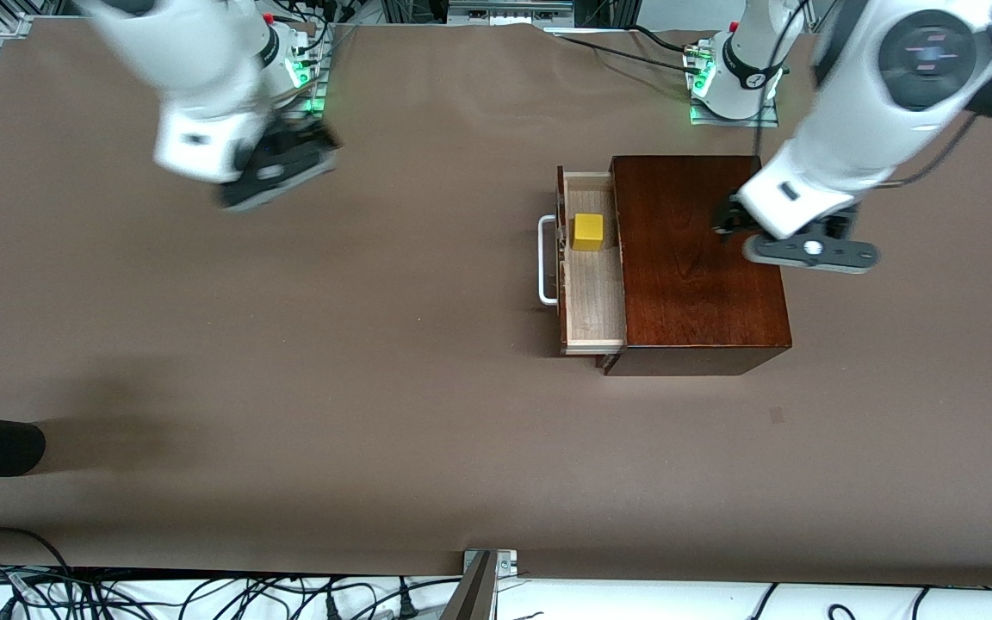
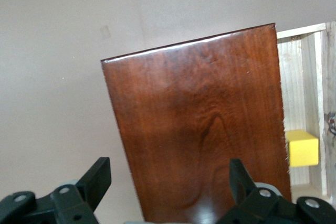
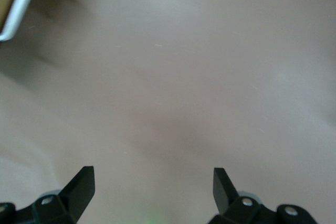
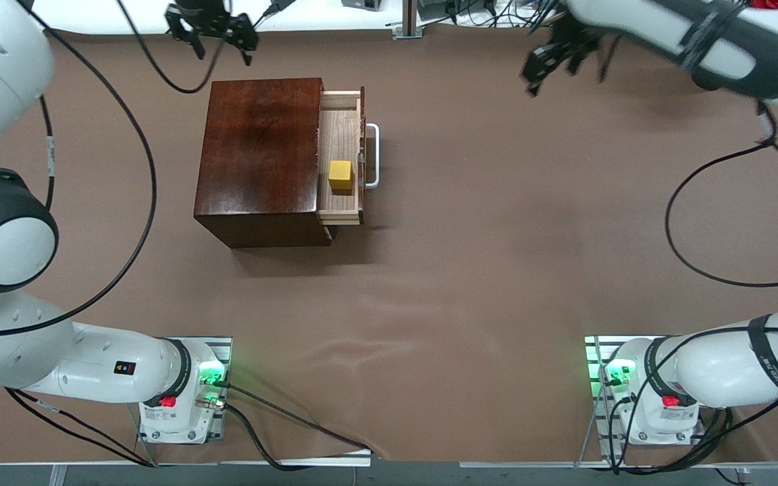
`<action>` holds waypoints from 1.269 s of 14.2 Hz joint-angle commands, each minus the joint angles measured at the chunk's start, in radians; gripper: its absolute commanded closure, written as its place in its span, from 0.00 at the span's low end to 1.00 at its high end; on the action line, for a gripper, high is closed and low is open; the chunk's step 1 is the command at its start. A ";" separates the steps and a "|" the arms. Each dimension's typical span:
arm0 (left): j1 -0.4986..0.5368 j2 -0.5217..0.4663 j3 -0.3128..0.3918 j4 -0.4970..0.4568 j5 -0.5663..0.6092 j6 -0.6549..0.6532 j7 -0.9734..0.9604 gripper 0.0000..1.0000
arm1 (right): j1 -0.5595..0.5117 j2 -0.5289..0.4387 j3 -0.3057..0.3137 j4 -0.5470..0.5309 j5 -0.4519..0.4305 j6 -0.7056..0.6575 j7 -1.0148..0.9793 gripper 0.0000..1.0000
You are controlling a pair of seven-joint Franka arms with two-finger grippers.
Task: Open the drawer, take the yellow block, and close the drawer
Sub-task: 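Reach the right gripper into the drawer while the left gripper withdraws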
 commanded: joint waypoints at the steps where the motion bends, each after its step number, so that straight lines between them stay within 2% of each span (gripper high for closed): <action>1: 0.026 -0.058 0.103 -0.045 -0.075 0.016 0.237 0.00 | 0.137 0.123 0.009 0.070 -0.009 0.088 -0.022 0.00; 4: 0.047 -0.076 0.180 -0.088 -0.070 0.028 0.301 0.00 | 0.293 0.316 0.007 0.229 -0.068 0.178 -0.055 0.00; 7: 0.049 -0.113 0.192 -0.114 -0.060 0.111 0.315 0.00 | 0.419 0.517 0.007 0.436 -0.157 0.207 -0.059 0.00; 9: 0.061 -0.132 0.192 -0.129 -0.044 0.129 0.310 0.00 | 0.494 0.602 0.004 0.506 -0.223 0.254 -0.059 0.00; 13: 0.095 -0.144 0.195 -0.145 -0.044 0.126 0.303 0.00 | 0.533 0.662 0.003 0.514 -0.285 0.334 -0.108 0.00; 18: 0.096 -0.144 0.195 -0.145 -0.044 0.128 0.261 0.00 | 0.542 0.711 0.001 0.529 -0.293 0.374 -0.124 0.00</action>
